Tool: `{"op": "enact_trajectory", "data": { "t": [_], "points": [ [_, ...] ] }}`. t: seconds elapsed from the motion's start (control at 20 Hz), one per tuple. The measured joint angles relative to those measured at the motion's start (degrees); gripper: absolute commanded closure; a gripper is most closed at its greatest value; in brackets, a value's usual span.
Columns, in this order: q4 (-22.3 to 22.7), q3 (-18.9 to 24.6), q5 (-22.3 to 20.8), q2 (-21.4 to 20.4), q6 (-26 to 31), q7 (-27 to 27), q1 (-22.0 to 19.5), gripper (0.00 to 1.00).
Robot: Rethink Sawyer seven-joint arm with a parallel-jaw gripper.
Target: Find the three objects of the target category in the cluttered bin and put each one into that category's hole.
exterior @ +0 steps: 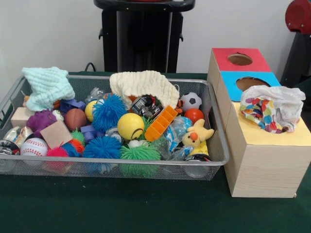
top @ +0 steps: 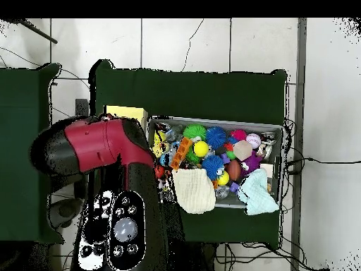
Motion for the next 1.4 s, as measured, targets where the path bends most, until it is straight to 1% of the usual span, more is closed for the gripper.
{"op": "enact_trajectory", "data": {
  "t": [0.4, 0.7, 0.95, 1.05, 1.4],
  "points": [
    [0.1, 0.0, 0.0, -2.39, 0.92, 0.0, -1.4, 1.0],
    [0.51, -0.01, -0.09, -2.69, 0.92, 0.0, -2.5, 1.0],
    [2.12, -0.01, -0.34, -2.72, 0.92, 0.0, -3.26, 1.0],
    [3.27, -0.01, -0.89, -2.71, 0.92, 0.0, -3.37, 1.0],
    [3.7, 0.0, -2.5, -2.38, 0.91, 0.0, -3.35, 1.0]
  ]
}}
